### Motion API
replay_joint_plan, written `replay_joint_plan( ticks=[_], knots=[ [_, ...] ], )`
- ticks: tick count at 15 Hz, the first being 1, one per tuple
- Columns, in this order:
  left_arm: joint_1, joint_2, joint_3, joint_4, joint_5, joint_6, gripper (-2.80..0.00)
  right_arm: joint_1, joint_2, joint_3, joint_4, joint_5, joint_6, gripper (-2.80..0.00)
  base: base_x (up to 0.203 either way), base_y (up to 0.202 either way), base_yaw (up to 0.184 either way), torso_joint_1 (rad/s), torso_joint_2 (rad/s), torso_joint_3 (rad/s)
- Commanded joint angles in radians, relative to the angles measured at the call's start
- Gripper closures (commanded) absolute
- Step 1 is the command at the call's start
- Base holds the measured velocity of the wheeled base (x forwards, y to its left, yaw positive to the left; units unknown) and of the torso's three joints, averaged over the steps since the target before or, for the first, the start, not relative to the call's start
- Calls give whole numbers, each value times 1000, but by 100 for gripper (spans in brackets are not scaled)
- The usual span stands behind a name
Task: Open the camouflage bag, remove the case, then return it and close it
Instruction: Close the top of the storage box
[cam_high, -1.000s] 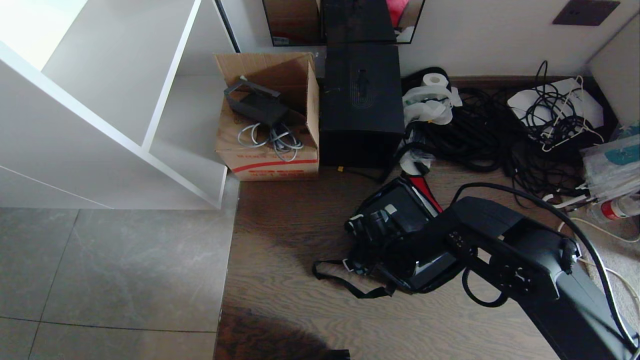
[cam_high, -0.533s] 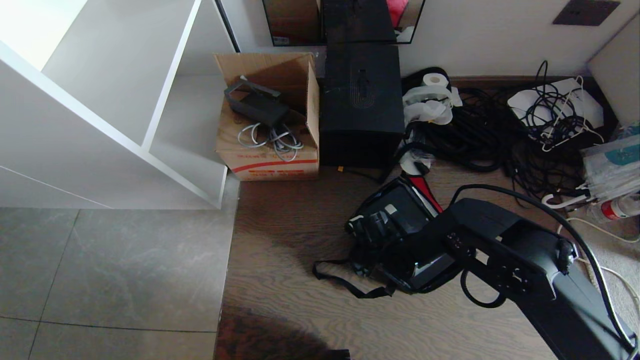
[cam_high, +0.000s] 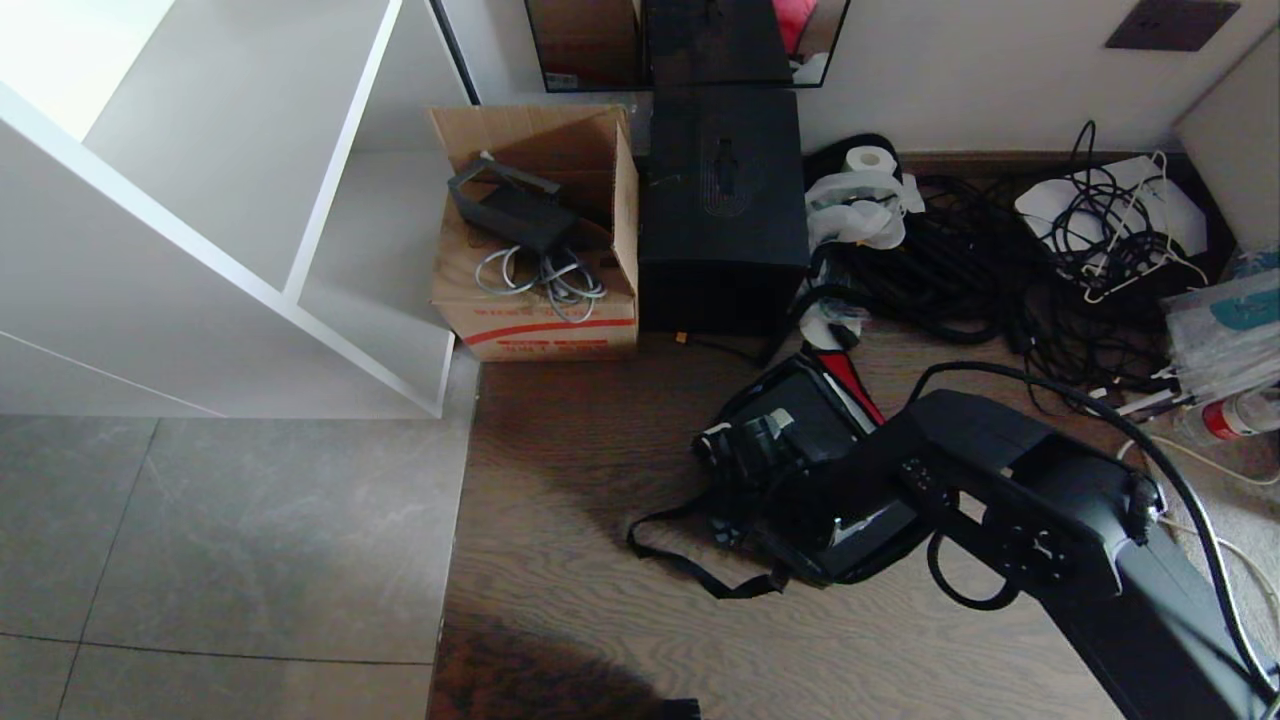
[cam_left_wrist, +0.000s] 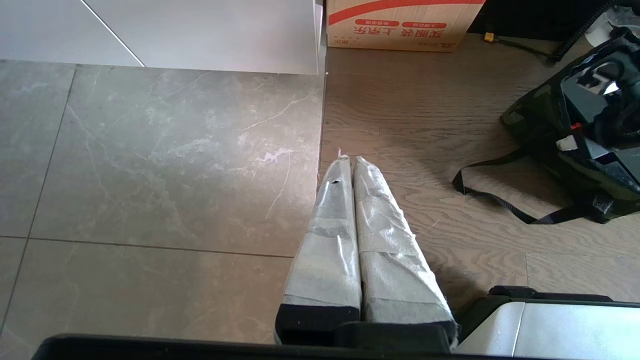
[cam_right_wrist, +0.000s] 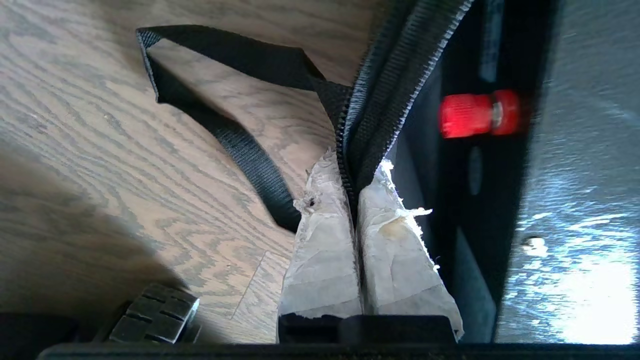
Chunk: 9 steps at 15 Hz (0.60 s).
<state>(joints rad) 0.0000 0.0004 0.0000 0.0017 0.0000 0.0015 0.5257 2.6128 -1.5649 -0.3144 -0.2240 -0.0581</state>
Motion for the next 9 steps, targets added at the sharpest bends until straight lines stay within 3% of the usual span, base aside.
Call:
replay_joint_plan(
  ticks=[1, 9],
  knots=[
    [0, 0, 0, 0, 0, 0, 0, -7, -26, 2, -5, -1, -2, 0, 0, 0, 0, 0, 0, 0],
    [0, 0, -1, 0, 0, 0, 0, -30, -243, 123, 14, 40, -82, 0, 0, 0, 0, 0, 0, 0]
  ],
)
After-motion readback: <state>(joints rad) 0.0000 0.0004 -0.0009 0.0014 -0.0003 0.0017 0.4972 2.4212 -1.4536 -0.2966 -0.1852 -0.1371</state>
